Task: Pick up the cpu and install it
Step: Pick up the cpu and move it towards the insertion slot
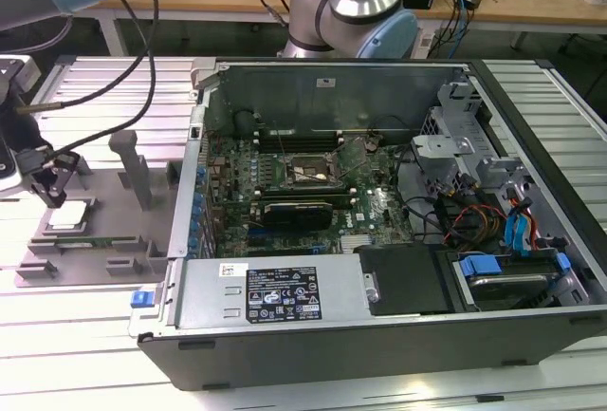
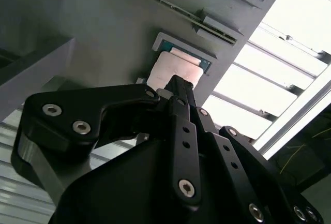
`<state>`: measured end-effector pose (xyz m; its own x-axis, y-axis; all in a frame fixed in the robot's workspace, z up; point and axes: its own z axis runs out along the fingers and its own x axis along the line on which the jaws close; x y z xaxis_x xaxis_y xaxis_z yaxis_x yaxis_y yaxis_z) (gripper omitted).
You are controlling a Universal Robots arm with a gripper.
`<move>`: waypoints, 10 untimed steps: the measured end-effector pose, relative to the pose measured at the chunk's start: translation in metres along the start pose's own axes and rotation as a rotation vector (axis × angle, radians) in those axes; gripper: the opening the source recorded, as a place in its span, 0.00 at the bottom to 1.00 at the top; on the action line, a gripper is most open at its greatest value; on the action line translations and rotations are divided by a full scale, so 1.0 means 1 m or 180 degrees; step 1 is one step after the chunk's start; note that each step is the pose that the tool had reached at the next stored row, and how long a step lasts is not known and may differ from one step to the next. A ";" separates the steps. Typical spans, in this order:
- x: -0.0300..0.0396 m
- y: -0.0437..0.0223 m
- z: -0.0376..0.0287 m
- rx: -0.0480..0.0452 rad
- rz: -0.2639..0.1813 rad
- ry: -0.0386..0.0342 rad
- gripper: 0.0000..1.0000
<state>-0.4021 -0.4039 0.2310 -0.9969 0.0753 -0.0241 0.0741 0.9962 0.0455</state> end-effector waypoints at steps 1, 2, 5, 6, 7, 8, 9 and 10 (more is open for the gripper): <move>0.0004 -0.0001 0.0015 0.0000 0.0000 0.0000 0.11; 0.0007 -0.0002 0.0026 0.0000 0.0000 0.0000 0.11; 0.0025 -0.0007 0.0105 -0.0001 0.0000 0.0000 0.11; 0.0027 -0.0008 0.0129 -0.0001 0.0000 0.0000 0.11; 0.0028 -0.0009 0.0148 -0.0001 0.0000 0.0000 0.11; 0.0029 -0.0009 0.0156 -0.0001 0.0000 0.0001 0.11; 0.0029 -0.0009 0.0156 -0.0001 0.0000 0.0001 0.11; 0.0028 -0.0009 0.0158 -0.0001 0.0000 0.0000 0.11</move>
<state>-0.4045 -0.4039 0.2152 -0.9969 0.0752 -0.0240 0.0740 0.9962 0.0458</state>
